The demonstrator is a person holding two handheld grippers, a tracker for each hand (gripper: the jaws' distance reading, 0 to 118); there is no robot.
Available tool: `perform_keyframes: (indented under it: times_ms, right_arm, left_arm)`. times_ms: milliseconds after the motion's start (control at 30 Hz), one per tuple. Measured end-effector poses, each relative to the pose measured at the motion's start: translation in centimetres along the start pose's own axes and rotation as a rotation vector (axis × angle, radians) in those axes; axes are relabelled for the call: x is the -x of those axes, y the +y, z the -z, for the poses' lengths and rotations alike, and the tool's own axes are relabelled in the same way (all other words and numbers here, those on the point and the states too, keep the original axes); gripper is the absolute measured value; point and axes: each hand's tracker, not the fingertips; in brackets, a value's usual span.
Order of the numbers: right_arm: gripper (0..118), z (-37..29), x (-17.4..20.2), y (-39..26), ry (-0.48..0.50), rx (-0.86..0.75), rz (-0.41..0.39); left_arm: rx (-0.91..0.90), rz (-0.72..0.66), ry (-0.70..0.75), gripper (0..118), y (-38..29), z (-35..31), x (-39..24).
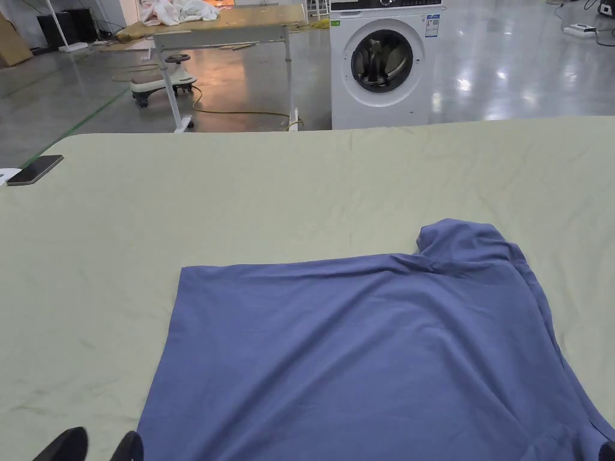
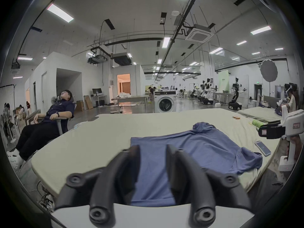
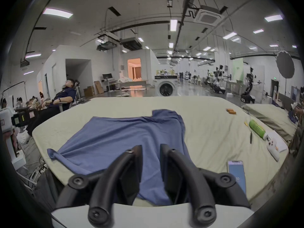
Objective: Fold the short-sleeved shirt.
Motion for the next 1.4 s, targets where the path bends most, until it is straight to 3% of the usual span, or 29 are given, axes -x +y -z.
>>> perform_keyframes:
  times_ms: [33,133,400,533,567,600,700,867,933,967,1000,1033,1100,1167,1233,1267,1400]
  right_arm:
    - [3,0.1,0.2,0.1,0.009,-0.007,0.001]
    - [1,1.0,1.1,0.2,0.049,-0.009,0.019]
    - [0,2.0,2.6,-0.1,0.070,0.023,-0.010]
    - [0,2.0,1.8,-0.8,0.069,0.042,0.011]
    - [0,1.8,1.6,-1.0,0.068,0.048,0.014]
    - [0,1.7,1.3,-1.3,0.063,0.056,0.016]
    - [0,1.4,0.8,-1.8,0.058,0.101,0.026]
    - [0,0.8,-0.7,-3.0,0.022,0.164,0.083]
    - [0,0.5,-1.3,-3.1,0.005,0.171,0.126]
    - [0,0.2,-1.7,-3.2,-0.004,0.171,0.146]
    - [0,0.0,-2.0,-3.1,-0.013,0.169,0.160]
    - [0,-0.2,-2.3,-3.1,-0.021,0.167,0.169]
    - [0,-0.6,-2.9,-3.1,-0.049,0.170,0.177]
    - [0,-1.1,-3.4,-3.1,-0.078,0.176,0.173]
    - [0,-1.5,-4.1,-3.2,-0.096,0.177,0.174]
    - [0,-1.7,-4.4,-3.3,-0.107,0.179,0.176]
    - [3,-1.7,-6.1,-4.0,-0.203,0.189,0.230]
  left_arm:
    - [0.004,-0.006,-0.005,10,0.1,0.0,-0.1]
    - [-0.017,-0.046,-0.026,0,0.1,0.1,-0.2]
    - [0.049,-0.028,0.011,0,-1.1,0.4,1.2]
    - [0.168,-0.204,0.075,0,-3.1,1.2,4.3]
    - [0.181,-0.238,0.081,3,-3.1,1.6,5.0]
    - [0.212,-0.254,0.087,18,-3.9,1.9,5.8]
    - [0.288,-0.268,0.102,79,-6.5,2.6,7.5]
    - [0.439,-0.282,0.094,81,-10.4,4.7,8.7]
    - [0.507,-0.284,0.076,76,-11.6,6.0,8.9]
    - [0.518,-0.285,0.074,65,-12.1,6.5,8.7]
    - [0.532,-0.292,0.068,43,-12.6,6.9,8.8]
    - [0.549,-0.305,0.053,31,-12.9,7.3,8.8]
    - [0.574,-0.394,0.028,29,-13.7,8.0,9.0]
    - [0.561,-0.398,0.047,27,-13.9,8.4,9.0]
    - [0.571,-0.378,0.030,13,-13.4,8.4,8.6]
    - [0.576,-0.362,0.007,5,-13.3,8.5,8.2]
    - [0.629,-0.151,0.021,4,-12.8,9.3,6.0]
